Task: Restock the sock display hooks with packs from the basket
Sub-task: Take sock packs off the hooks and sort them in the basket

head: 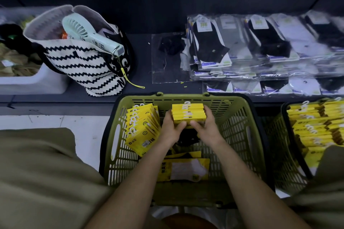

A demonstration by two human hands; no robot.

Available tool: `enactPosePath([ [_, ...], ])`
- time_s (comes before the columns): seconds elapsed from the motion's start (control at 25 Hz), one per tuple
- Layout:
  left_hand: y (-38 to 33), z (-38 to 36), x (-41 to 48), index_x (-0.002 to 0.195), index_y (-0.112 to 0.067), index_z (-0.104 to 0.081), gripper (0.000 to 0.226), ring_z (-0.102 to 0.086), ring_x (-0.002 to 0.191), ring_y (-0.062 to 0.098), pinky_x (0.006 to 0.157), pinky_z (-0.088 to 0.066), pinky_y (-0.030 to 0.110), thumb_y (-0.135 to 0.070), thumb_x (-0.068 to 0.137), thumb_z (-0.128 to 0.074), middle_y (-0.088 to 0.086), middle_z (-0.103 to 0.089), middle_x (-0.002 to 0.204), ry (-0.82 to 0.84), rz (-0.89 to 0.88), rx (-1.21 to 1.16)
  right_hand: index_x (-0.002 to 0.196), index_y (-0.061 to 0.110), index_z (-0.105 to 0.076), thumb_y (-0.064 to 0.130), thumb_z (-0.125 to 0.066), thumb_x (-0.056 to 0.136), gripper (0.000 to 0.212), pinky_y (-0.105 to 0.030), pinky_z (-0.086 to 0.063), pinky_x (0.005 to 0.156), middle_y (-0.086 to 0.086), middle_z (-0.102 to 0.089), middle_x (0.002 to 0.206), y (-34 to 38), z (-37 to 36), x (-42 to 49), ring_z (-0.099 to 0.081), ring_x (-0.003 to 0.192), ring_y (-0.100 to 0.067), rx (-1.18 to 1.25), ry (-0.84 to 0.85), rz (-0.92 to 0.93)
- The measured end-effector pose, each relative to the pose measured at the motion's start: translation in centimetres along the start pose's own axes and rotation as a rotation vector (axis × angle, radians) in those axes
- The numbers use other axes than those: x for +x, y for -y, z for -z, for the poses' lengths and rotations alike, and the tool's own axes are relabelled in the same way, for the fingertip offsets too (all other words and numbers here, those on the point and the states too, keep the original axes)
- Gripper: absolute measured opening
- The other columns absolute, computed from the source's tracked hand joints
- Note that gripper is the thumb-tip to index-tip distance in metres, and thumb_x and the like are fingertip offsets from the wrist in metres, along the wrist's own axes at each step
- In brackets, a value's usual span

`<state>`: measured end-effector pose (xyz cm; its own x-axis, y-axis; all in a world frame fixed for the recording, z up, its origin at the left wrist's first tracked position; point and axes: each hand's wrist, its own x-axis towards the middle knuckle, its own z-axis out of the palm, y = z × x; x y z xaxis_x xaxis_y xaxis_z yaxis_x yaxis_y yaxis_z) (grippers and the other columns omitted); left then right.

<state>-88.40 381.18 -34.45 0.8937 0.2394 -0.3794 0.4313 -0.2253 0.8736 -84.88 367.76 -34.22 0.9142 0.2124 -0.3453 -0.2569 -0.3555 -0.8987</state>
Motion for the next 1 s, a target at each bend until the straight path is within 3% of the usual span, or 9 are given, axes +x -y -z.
enactPosePath([
  [0.08, -2.0, 0.8, -0.3, 0.136, -0.006, -0.033, 0.055, -0.049, 0.116, 0.017, 0.094, -0.042, 0.027, -0.014, 0.089, -0.061, 0.007, -0.051, 0.126, -0.066, -0.1, -0.04, 0.142, 0.007, -0.029, 0.002, -0.063, 0.086, 0.065, -0.027, -0.048, 0.096, -0.018, -0.047, 0.135, 2.5, 0.6, 0.2, -0.057, 0.111, -0.024, 0.079, -0.007, 0.095],
  [0.2, -6.0, 3.2, -1.1, 0.128, -0.007, -0.039, 0.048, -0.054, 0.102, 0.01, 0.078, -0.044, 0.01, -0.014, 0.087, -0.063, -0.001, -0.055, 0.113, -0.112, -0.235, -0.13, 0.13, 0.02, -0.041, 0.006, -0.07, 0.081, 0.058, -0.008, -0.046, 0.078, -0.002, -0.062, 0.114, 7.1, 2.0, -0.1, -0.06, 0.094, -0.003, 0.135, -0.02, 0.247],
  [0.4, -13.6, 6.7, -2.7, 0.102, -0.023, -0.049, 0.031, -0.063, 0.082, -0.004, 0.069, -0.051, 0.012, -0.013, 0.082, -0.07, -0.009, -0.064, 0.097, -0.144, -0.442, -0.253, 0.086, 0.02, -0.048, 0.015, -0.08, 0.071, 0.035, -0.02, -0.049, 0.062, 0.005, -0.064, 0.079, 14.2, 3.2, -0.8, -0.06, 0.067, -0.001, 0.319, -0.224, 0.358],
  [0.56, -20.0, 9.4, -3.2, 0.097, -0.03, -0.05, 0.032, -0.065, 0.078, -0.007, 0.064, -0.051, 0.012, -0.015, 0.078, -0.072, -0.011, -0.066, 0.094, -0.152, -0.594, -0.325, 0.068, 0.024, -0.048, 0.025, -0.082, 0.069, 0.034, -0.032, -0.048, 0.061, 0.007, -0.063, 0.065, 21.1, 4.6, -1.1, -0.058, 0.064, -0.011, 0.356, -0.254, 0.483],
  [0.64, -23.1, 10.8, -3.3, 0.098, -0.031, -0.049, 0.038, -0.065, 0.081, -0.007, 0.066, -0.052, 0.013, -0.027, 0.071, -0.075, -0.011, -0.066, 0.096, -0.144, -0.661, -0.309, 0.065, 0.023, -0.045, 0.026, -0.082, 0.068, 0.037, -0.031, -0.044, 0.058, 0.006, -0.059, 0.063, 24.4, 5.6, -1.2, -0.054, 0.061, -0.011, 0.315, -0.28, 0.541],
  [0.72, -26.0, 12.4, -3.4, 0.097, -0.032, -0.05, 0.048, -0.065, 0.081, -0.007, 0.068, -0.053, 0.015, -0.035, 0.063, -0.082, -0.012, -0.066, 0.096, -0.149, -0.717, -0.283, 0.066, 0.017, -0.049, 0.028, -0.081, 0.07, 0.034, -0.02, -0.044, 0.051, 0.011, -0.059, 0.059, 27.5, 6.6, -1.6, -0.053, 0.054, -0.002, 0.27, -0.301, 0.598],
  [0.84, -29.8, 14.6, -3.0, 0.102, -0.03, -0.051, 0.045, -0.066, 0.086, -0.003, 0.071, -0.054, 0.018, -0.035, 0.064, -0.075, -0.011, -0.067, 0.098, -0.114, -0.783, -0.311, 0.082, 0.007, -0.062, 0.027, -0.077, 0.072, 0.027, -0.02, -0.053, 0.055, 0.003, -0.07, 0.073, 31.8, 7.8, -2.1, -0.065, 0.063, -0.004, 0.3, -0.262, 0.659],
  [1.0, -33.5, 17.0, -2.6, 0.108, -0.025, -0.055, 0.038, -0.067, 0.096, 0.012, 0.074, -0.055, 0.022, -0.044, 0.077, -0.069, -0.009, -0.071, 0.101, -0.06, -0.849, -0.355, 0.084, 0.021, -0.067, 0.025, -0.072, 0.08, 0.008, -0.019, -0.055, 0.059, 0.01, -0.073, 0.075, 36.6, 9.1, -2.4, -0.069, 0.071, -0.003, 0.247, -0.195, 0.753],
])
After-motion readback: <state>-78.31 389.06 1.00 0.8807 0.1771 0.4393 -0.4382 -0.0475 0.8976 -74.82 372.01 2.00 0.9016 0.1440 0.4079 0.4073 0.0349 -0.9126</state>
